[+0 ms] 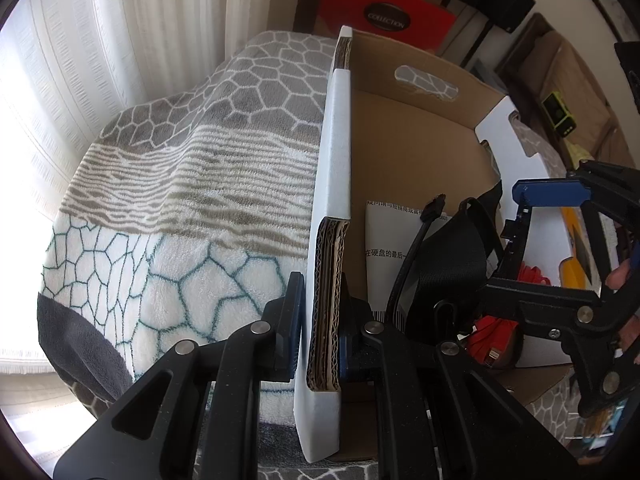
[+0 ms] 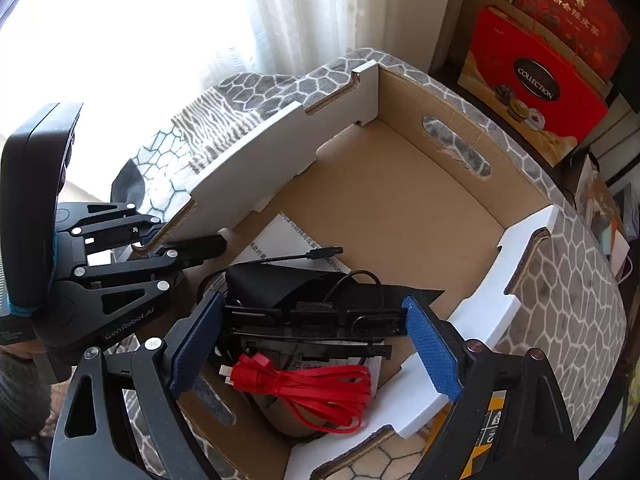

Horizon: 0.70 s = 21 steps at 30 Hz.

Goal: Organize objects
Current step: 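Carry the black clip into the box and open the right gripper, then move the right gripper to the orange MY PASSPORT box on the bed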

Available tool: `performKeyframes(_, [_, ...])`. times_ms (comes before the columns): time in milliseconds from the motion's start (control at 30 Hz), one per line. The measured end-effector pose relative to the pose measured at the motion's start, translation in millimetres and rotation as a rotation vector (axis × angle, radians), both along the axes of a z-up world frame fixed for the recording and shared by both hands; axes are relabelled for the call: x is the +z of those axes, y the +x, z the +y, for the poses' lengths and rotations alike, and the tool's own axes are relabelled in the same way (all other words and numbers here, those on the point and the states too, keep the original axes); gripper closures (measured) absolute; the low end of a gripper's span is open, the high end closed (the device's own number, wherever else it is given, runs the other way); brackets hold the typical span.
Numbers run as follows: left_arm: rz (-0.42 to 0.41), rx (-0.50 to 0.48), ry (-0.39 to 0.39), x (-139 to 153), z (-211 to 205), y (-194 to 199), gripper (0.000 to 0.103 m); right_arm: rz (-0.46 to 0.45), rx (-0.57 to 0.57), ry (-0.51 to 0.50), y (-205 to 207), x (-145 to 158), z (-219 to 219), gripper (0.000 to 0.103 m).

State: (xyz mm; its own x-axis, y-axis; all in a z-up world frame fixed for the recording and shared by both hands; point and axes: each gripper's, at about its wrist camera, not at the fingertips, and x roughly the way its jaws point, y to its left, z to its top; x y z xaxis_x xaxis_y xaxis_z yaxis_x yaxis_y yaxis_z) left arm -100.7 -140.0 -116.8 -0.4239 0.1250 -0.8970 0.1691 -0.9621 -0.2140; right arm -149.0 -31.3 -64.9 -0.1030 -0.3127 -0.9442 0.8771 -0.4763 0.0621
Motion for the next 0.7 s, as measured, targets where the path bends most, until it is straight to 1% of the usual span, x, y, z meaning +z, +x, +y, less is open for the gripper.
performKeyframes(67, [-0.001,0.0,0.0,0.0,0.0,0.0,0.092,0.002,0.007,-0.004,3.1,-0.5,-1.2,0.011])
performKeyframes(167, [-0.001,0.0,-0.001,0.0,0.0,0.0,0.092,0.024,0.034,0.005,9.4,-0.7,-3.2,0.007])
performKeyframes(233, [0.0,0.0,0.0,0.0,0.0,0.0,0.092,0.044,0.041,0.011,12.5,-0.1,-3.7,0.006])
performKeyframes(300, [0.0,0.001,0.001,0.1,0.2,0.0,0.092,0.036,0.035,0.009,11.9,2.7,-1.8,0.006])
performKeyframes(367, [0.0,0.001,0.0,0.2,0.2,-0.1,0.092,0.028,0.019,-0.011,8.7,10.6,3.9,0.006])
performKeyframes(533, [0.0,0.002,0.0,0.2,0.2,0.0,0.092,0.04,-0.045,-0.057,-9.4,39.2,29.6,0.006])
performKeyframes(700, [0.002,-0.001,-0.006,0.6,0.9,-0.6,0.092,0.049,-0.135,-0.056,-33.3,51.6,65.7,0.006])
